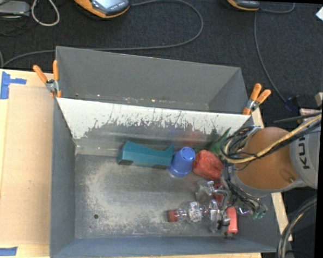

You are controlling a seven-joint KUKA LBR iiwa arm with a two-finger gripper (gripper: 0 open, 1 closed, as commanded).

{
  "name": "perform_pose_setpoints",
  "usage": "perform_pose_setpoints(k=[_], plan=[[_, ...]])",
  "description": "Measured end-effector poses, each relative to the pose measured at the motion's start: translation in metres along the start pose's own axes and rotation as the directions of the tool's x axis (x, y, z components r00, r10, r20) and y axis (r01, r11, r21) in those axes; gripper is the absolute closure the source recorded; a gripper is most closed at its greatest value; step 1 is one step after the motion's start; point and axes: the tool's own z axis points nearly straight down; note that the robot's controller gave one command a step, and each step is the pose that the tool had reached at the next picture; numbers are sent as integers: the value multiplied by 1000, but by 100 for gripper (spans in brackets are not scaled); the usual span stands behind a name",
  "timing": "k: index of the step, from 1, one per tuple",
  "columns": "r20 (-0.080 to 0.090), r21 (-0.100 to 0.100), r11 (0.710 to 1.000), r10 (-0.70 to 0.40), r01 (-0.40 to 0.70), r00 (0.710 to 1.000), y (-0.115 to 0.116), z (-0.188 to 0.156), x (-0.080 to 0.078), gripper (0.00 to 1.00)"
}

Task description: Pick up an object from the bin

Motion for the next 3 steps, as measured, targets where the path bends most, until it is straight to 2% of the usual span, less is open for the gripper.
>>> perform_pose_setpoints(k=[1, 2, 3], plan=[[-1, 0, 993, 118, -118, 993, 17, -8, -4, 0], [-1, -1, 997, -75, 75, 997, 19, -7, -4, 0], [2, -1, 992, -129, 129, 992, 36, 0, 4, 0]])
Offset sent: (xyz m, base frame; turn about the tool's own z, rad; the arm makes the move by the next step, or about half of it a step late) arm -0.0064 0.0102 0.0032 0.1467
